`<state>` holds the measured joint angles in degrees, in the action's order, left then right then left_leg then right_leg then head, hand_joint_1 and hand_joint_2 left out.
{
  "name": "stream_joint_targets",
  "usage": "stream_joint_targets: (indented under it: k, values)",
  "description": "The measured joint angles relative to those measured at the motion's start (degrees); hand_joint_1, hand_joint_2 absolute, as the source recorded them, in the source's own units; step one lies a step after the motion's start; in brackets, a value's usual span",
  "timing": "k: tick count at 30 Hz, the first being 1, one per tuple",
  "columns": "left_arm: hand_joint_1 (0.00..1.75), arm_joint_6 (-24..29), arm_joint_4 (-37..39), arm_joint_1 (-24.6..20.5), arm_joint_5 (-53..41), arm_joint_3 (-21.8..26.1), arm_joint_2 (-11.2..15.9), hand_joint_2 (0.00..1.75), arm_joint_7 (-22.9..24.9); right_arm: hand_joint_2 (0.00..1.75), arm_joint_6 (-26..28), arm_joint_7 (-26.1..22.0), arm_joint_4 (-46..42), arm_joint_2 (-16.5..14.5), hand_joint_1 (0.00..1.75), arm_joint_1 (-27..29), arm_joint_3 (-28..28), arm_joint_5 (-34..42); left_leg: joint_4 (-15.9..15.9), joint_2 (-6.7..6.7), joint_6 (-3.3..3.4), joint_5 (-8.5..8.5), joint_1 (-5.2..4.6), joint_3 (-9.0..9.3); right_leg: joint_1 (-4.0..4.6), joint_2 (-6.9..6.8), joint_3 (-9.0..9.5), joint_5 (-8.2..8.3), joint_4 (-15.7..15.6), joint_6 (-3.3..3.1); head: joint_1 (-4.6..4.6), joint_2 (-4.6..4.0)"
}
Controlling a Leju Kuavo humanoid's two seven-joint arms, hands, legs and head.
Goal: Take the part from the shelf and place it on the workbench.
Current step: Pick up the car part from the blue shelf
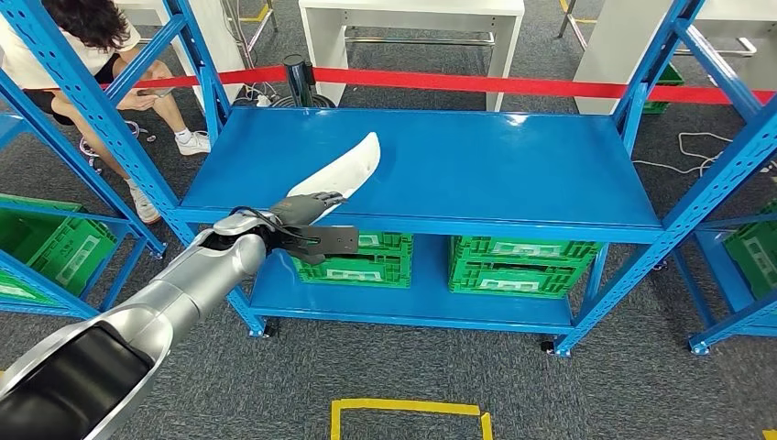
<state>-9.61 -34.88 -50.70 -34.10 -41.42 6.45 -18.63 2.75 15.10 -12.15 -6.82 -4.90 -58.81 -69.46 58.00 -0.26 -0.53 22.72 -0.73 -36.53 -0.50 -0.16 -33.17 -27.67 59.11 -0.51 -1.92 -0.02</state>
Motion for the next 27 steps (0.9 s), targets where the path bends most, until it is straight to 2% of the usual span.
stream_joint_targets:
  k: [5, 10, 14, 16, 19, 23, 27]
  values:
    - [0.00, 2.2, 0.0, 0.4, 0.2, 0.7, -0.3, 1.75, 1.7, 0.00, 0.0, 0.0, 0.0, -0.1, 0.00, 0.0, 0.0, -0.3, 0.0, 0.00, 0.01, 0.01, 0.00, -0.02, -0.01, 0.00, -0.01, 0.00, 0.0, 0.00, 0.00, 0.00]
    - [0.00, 7.7, 0.0, 1.5, -1.3, 2.0, -1.1, 1.75, 4.6, 0.00, 0.0, 0.0, 0.0, -0.1, 0.00, 0.0, 0.0, -0.7, 0.0, 0.00, 0.04, 0.01, 0.00, -0.03, -0.01, -0.01, -0.02, 0.00, 0.0, 0.00, 0.00, 0.00]
    - [0.00, 12.2, 0.4, 1.9, -3.8, 3.4, -2.9, 1.75, 6.5, 0.00, 0.0, 0.0, 0.0, -0.2, 0.00, 0.0, 0.0, -0.7, 0.0, -0.03, 0.09, -0.01, 0.00, -0.10, -0.01, -0.09, -0.05, 0.00, 0.0, 0.01, 0.00, 0.00]
    - [0.00, 14.9, 0.9, 1.8, -5.2, 4.5, -4.3, 1.75, 9.3, 0.00, 0.0, 0.0, 0.0, -0.2, 0.00, -0.1, -0.1, -0.5, 0.1, -0.04, 0.09, -0.01, 0.00, -0.13, -0.01, -0.13, -0.06, 0.01, 0.0, 0.02, 0.00, 0.00]
    - [0.00, 20.1, 2.2, 1.5, -8.7, 6.0, -6.6, 1.75, 16.5, 0.00, 0.2, 0.0, 0.0, -0.4, 0.00, -0.1, -0.6, -0.3, 0.1, -0.06, 0.11, -0.01, 0.00, -0.16, 0.00, -0.15, -0.07, 0.04, 0.0, 0.07, 0.00, 0.00]
    - [0.00, 26.7, 4.3, 0.8, -16.4, 6.7, -8.1, 1.75, 25.3, 0.00, 0.4, 0.0, 0.0, -0.5, 0.00, -0.1, -1.0, -0.3, 0.1, -0.05, 0.12, 0.00, 0.00, -0.18, 0.00, -0.13, -0.08, 0.05, 0.0, 0.08, 0.00, 0.00]
    - [0.00, 28.0, 6.1, 0.8, -21.2, 8.1, -8.7, 1.75, 28.9, 0.00, 0.3, 0.0, 0.0, -0.6, 0.00, -0.1, -1.0, -0.5, 0.1, -0.04, 0.13, 0.00, 0.00, -0.18, 0.00, -0.13, -0.09, 0.05, 0.0, 0.08, 0.00, 0.00]
